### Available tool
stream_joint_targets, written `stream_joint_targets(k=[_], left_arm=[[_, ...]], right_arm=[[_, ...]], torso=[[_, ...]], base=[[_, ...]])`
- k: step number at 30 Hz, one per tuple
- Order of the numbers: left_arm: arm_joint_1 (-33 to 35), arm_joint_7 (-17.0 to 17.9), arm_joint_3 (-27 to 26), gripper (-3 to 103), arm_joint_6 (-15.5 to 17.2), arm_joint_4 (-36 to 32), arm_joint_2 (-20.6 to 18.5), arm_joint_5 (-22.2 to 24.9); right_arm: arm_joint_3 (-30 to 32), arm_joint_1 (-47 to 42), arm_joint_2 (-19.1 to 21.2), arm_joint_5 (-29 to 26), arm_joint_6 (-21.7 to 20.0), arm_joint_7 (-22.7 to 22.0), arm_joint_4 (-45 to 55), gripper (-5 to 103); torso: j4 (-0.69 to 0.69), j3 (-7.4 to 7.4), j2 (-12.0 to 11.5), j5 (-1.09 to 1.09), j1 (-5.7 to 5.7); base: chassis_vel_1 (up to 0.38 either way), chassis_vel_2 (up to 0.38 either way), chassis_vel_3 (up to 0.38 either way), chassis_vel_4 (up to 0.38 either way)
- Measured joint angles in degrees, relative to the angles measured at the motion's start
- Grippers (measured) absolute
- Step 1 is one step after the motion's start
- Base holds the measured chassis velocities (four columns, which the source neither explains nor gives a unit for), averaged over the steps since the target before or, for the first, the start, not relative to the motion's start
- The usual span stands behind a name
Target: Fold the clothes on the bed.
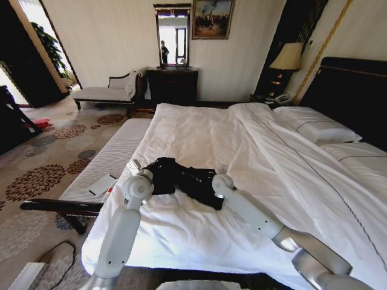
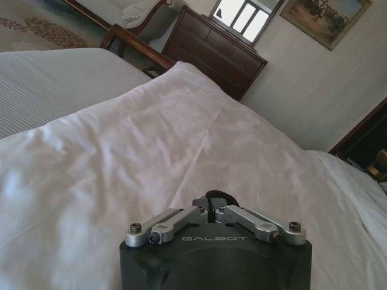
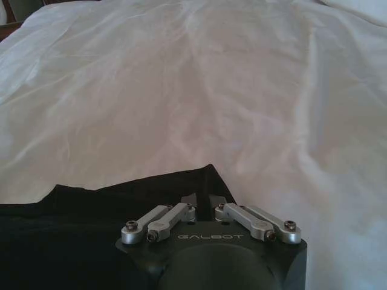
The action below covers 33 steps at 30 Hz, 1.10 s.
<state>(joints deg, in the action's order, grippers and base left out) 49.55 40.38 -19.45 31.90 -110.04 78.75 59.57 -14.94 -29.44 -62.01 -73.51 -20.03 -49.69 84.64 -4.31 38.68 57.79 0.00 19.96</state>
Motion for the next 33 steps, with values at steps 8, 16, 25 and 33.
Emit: stream_joint_targets(k=[8,16,25,33], left_arm=[[0.33,0.01,-0.33,1,0.0,-0.59,-0.18,-0.03],[1.18,-0.21,-1.19,1,-0.27,-2.16,-1.72,0.3],[3.79,-4.38,-3.82,1,-3.23,-7.08,-8.69,0.4],[5.43,-6.9,-5.85,1,-5.69,-10.74,-12.54,0.56]], right_arm=[[0.46,-1.23,1.28,0.49,1.04,1.62,2.55,0],[3.44,-2.84,2.11,1.18,3.14,2.09,7.82,0],[11.64,-7.57,6.16,7.77,10.84,13.37,16.85,0],[17.27,-11.88,8.79,8.03,13.18,17.57,22.71,0]], torso=[[0.0,0.0,0.0,0.0,0.0],[0.01,0.0,0.0,0.0,0.0],[0.0,0.0,0.0,0.0,0.0],[0.0,-0.01,0.01,0.0,-0.01]], base=[[0.0,0.0,0.0,0.0],[0.0,0.0,0.0,0.0],[0.0,0.0,0.0,0.0],[0.0,0.0,0.0,0.0]])
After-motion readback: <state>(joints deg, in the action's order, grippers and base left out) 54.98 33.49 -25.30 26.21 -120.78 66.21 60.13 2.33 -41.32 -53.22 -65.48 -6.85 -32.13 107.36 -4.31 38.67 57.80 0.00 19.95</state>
